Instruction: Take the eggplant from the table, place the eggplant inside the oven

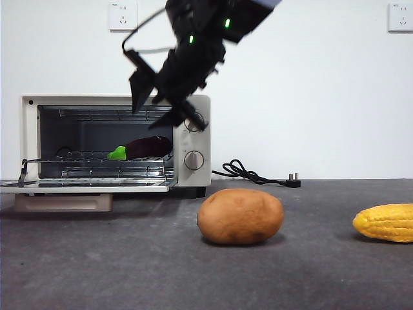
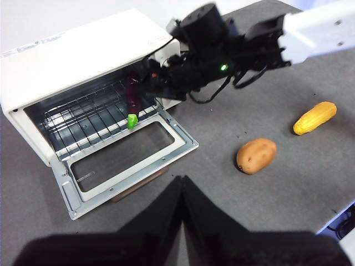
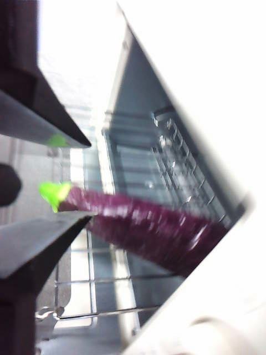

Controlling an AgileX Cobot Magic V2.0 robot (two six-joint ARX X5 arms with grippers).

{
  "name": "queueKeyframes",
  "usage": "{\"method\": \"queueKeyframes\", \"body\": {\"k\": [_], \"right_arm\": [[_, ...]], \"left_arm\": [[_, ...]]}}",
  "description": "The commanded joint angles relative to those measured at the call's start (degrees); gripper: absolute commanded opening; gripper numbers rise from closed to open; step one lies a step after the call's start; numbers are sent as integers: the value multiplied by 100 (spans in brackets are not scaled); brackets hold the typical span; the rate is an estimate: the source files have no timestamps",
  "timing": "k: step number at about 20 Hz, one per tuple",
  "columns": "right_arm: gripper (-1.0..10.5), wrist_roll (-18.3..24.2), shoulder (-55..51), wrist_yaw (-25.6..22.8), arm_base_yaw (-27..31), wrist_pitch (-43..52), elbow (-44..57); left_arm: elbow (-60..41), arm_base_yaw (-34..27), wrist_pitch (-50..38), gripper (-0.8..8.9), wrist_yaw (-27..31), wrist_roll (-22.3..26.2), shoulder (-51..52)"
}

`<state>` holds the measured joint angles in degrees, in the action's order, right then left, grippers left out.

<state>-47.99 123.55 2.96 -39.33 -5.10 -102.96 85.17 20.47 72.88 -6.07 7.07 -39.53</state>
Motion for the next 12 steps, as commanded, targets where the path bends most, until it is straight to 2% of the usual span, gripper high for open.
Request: {"method": "queueKeyframes", "body": {"k": [1, 7, 12], "right_arm": [[194, 804, -262, 15, 2, -223, 2], [194, 2763, -1432, 66, 2, -1447, 2], [193, 3593, -2245, 72, 2, -2039, 2]], "left_arm": [[-22, 22, -11, -6, 15, 66, 15], [-22, 22, -28, -5, 15, 66, 15], [-22, 22, -48, -6, 15, 66, 15]]}}
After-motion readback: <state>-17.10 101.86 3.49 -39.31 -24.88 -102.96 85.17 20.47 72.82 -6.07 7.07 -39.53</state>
